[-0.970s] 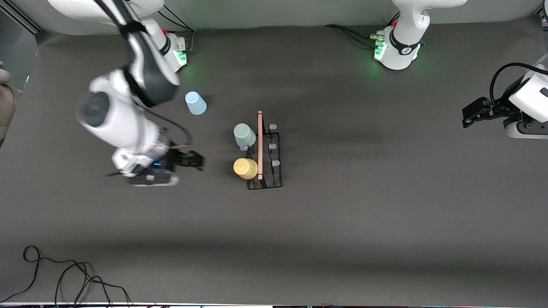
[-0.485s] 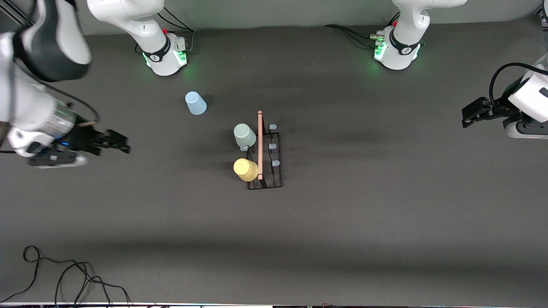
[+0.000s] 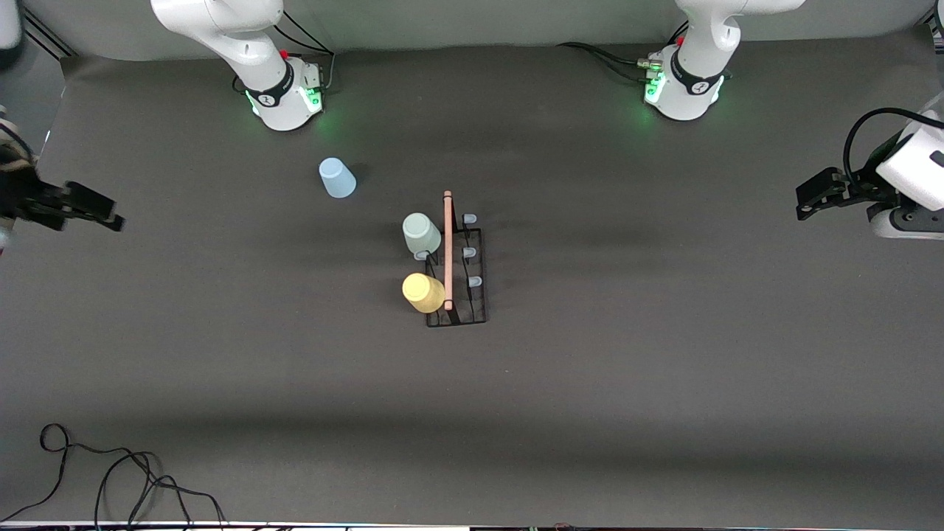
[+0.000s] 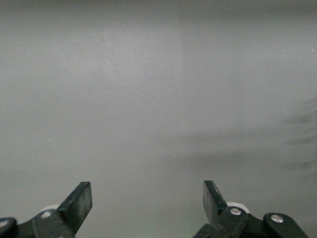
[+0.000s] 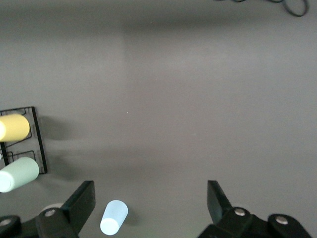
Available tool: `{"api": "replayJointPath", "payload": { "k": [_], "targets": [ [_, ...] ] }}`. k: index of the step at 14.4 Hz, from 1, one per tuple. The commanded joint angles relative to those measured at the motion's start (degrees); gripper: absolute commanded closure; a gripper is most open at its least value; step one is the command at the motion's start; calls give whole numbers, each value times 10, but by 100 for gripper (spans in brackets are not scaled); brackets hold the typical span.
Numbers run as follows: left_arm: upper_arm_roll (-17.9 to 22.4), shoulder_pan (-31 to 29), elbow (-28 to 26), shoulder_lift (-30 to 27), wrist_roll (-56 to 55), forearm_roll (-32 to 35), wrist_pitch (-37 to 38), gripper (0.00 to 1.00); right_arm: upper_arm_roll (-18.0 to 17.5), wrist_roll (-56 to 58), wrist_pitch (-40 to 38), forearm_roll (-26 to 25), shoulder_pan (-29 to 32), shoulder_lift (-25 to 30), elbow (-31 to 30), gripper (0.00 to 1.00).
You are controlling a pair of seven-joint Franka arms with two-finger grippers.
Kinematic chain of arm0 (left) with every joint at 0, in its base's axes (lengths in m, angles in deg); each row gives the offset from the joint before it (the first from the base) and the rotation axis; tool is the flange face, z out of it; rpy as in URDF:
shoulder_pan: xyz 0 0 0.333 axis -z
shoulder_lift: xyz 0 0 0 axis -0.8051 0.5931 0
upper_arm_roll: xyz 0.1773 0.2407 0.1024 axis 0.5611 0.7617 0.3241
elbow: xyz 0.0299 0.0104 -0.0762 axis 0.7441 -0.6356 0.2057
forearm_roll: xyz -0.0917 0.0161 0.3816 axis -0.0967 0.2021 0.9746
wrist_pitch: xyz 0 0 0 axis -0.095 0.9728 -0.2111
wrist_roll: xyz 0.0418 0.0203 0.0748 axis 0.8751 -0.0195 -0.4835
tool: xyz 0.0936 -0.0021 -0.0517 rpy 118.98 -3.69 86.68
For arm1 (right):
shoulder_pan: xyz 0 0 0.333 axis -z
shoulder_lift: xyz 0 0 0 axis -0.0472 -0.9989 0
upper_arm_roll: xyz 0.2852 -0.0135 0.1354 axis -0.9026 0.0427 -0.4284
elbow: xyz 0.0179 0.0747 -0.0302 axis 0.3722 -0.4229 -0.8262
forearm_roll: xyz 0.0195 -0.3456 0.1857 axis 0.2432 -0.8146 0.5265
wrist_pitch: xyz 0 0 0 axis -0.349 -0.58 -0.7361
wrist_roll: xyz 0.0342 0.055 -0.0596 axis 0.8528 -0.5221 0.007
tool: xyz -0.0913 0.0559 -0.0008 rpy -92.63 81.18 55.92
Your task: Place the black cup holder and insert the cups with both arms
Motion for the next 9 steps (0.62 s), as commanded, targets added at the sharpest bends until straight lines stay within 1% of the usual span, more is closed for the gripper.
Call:
{"api": "replayJointPath", "payload": {
  "k": [1, 3, 5, 7, 9],
  "targets": [
    [0, -2, 13, 3, 7, 7, 10, 0, -24, -23, -18, -36, 7, -11, 31, 0],
    [0, -2, 13, 3, 6, 7, 11, 0, -28, -23, -18, -39, 7, -11, 31, 0],
    [0, -2, 13, 3, 6, 5, 9, 0, -28, -22, -19, -30, 7, -11, 29, 0],
    [0, -2, 14, 2, 5, 0, 7, 0, -28, -14, -19, -6, 7, -11, 29, 0],
    [2, -2, 13, -1, -4, -3, 7, 0, -28, 1, -20, -2, 7, -10, 23, 0]
  ]
}}
